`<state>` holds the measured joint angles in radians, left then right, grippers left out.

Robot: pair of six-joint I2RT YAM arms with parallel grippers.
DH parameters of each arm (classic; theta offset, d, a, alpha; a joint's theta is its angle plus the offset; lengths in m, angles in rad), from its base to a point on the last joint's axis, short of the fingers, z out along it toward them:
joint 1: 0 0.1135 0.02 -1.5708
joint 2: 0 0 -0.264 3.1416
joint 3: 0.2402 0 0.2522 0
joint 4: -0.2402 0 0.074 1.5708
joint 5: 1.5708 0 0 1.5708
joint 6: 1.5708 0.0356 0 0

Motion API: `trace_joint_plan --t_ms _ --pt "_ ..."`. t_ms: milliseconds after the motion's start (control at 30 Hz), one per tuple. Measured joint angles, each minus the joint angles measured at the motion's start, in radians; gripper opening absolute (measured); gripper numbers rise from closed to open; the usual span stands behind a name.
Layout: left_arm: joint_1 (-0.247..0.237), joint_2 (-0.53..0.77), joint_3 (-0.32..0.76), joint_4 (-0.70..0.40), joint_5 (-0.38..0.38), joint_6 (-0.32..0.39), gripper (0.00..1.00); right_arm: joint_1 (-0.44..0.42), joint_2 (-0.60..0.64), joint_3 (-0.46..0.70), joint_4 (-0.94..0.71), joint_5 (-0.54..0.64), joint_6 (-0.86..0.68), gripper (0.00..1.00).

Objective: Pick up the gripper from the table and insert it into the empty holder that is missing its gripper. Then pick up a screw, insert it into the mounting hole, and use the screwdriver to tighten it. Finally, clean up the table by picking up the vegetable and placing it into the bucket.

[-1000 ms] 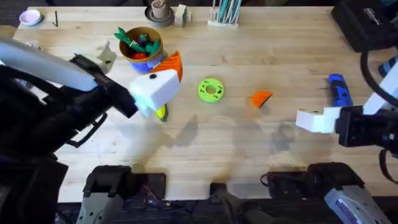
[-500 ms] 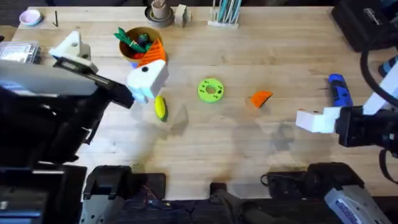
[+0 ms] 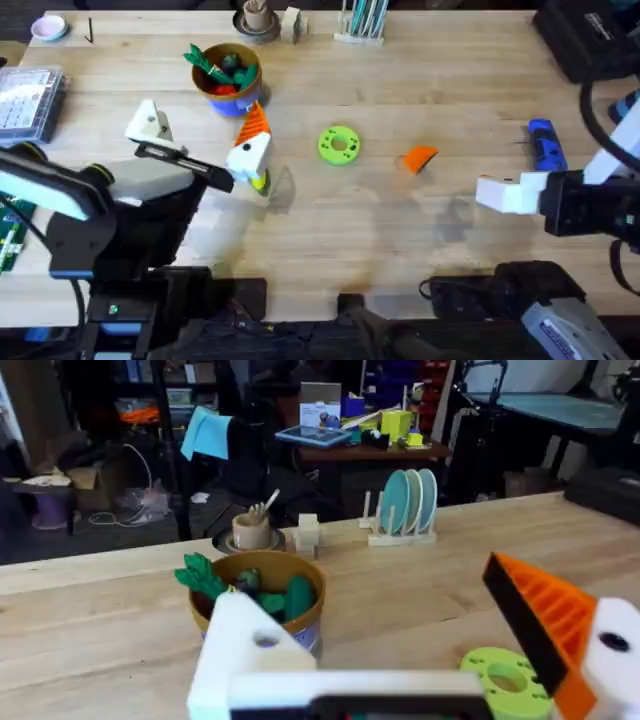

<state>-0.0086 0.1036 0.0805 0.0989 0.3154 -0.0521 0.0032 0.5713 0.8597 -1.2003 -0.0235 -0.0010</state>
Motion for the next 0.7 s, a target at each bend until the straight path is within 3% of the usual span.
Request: trace_joint_plan --t_ms 200,467,700 --pt "0.0 -0.066 -0.067 -0.002 -0.016 0.0 0.993 0.0 0.0 0.0 0.0 0.0 0.0 0.992" --pt "0.0 -0.093 -0.074 -0.155 -0.032 0.0 0.993 0.0 0.0 0.0 0.0 0.0 0.0 0.992" --pt "0.0 -0.093 -0.074 -0.159 -0.033 0.0 0.993 0.0 0.0 0.0 0.0 0.0 0.0 0.992"
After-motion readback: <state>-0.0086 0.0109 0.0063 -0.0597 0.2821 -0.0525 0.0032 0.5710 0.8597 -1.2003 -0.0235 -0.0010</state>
